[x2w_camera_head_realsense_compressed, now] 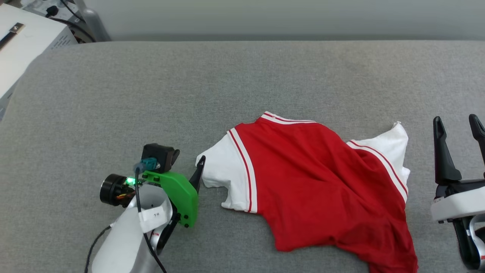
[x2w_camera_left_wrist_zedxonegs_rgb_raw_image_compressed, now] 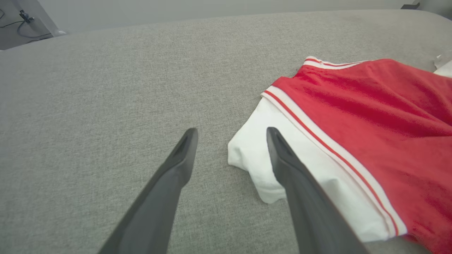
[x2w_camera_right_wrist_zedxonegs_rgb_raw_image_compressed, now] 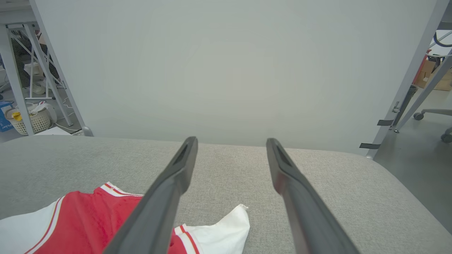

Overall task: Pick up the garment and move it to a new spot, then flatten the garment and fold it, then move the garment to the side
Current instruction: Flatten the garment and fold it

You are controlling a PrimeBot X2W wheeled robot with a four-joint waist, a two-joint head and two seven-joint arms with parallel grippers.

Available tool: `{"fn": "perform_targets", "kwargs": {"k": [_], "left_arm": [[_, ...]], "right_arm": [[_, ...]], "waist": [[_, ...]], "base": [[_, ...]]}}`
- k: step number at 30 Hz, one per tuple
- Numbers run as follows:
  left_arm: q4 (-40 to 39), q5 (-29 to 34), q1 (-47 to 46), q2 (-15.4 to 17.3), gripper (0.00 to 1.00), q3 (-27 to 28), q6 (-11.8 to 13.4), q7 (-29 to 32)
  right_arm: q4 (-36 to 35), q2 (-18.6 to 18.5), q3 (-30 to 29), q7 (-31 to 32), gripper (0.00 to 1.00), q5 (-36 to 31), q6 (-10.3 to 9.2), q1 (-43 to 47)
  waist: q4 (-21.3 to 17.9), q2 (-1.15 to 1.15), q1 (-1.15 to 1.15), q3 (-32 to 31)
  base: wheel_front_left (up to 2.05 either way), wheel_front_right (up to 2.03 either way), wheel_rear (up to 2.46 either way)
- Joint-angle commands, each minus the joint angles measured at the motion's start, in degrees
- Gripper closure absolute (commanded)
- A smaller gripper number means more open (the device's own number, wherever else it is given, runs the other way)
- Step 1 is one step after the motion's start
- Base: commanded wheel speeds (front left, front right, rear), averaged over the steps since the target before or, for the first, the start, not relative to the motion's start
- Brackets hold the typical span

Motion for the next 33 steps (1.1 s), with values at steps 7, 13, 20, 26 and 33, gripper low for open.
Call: {"fn": "perform_targets", "kwargs": {"k": [7, 13, 20, 26, 33], "left_arm": [[2.3, 0.7, -5.8, 5.8, 0.00, -5.4, -0.1, 13.8], [5.7, 2.8, -8.1, 7.3, 0.00, -8.3, -0.1, 18.1], [6.0, -0.1, -7.4, 9.5, 1.00, -13.1, -0.1, 20.1], [5.2, 0.8, -8.1, 11.5, 1.00, -10.6, 2.7, 12.8], [5.8, 1.0, -11.5, 17.0, 1.00, -6.9, 3.6, 9.5]], "right_arm": [[1.2, 3.9, -0.6, -6.2, 0.00, -3.9, -0.03, -1.1], [2.9, 5.2, 0.1, -8.4, 0.00, -4.9, -0.03, -1.5], [4.3, 5.4, 0.0, -9.2, 0.00, -5.4, -0.03, -1.7], [5.2, 5.4, 0.0, -8.5, 0.00, -5.9, -0.03, -1.0], [7.0, 5.5, 0.0, -6.8, 0.00, -6.3, -0.03, -1.0]], "waist": [[-4.5, 0.60, 0.00, 5.8], [-5.6, 0.60, 0.00, 7.2], [-5.6, 0.60, 0.00, 6.3], [-4.2, 0.60, 0.00, 4.1], [-3.4, 0.60, 0.00, 2.2]], "base": [[0.00, 0.00, 0.00], [0.00, 0.00, 0.00], [0.00, 0.00, 0.00], [0.00, 0.00, 0.00], [0.00, 0.00, 0.00]]}}
